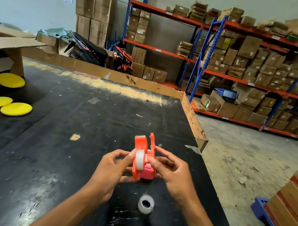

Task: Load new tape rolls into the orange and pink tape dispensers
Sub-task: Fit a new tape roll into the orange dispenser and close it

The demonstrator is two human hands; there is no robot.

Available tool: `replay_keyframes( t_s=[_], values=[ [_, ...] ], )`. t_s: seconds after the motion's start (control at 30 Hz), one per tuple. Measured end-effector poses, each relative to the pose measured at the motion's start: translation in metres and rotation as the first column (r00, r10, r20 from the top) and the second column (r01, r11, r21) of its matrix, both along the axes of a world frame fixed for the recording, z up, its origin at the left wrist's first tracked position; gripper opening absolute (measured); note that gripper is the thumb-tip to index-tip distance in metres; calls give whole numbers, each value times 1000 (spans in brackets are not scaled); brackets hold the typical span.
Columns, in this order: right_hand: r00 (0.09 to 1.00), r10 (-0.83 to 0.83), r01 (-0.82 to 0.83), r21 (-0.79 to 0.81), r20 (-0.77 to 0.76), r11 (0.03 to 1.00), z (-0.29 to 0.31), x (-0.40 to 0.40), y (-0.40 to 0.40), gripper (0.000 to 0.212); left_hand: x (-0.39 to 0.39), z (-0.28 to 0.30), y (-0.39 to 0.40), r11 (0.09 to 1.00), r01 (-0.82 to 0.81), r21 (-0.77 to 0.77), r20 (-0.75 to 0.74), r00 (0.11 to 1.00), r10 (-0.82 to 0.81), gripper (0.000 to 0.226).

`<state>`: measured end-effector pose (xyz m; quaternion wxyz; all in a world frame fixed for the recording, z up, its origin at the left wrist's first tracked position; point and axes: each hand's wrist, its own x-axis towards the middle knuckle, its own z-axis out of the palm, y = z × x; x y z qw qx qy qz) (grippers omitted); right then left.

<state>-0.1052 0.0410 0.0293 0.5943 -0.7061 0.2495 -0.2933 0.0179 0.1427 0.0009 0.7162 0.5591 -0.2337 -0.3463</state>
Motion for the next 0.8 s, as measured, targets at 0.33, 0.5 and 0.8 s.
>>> replay_keyframes(
  t_s=[0.33,0.5,0.8],
  values=[
    [1000,-26,25,33,10,999,-1,-1,29,38,3,5,23,997,64,-38,41,997,-62,33],
    [998,-62,62,20,24,998,-5,-3,42,46,2,5,33,996,64,-61,62,996,-60,30],
    [990,-92,93,-7,104,996,-3,4,67,45,6,12,50,987,118,-109,57,992,-112,29]
  ],
)
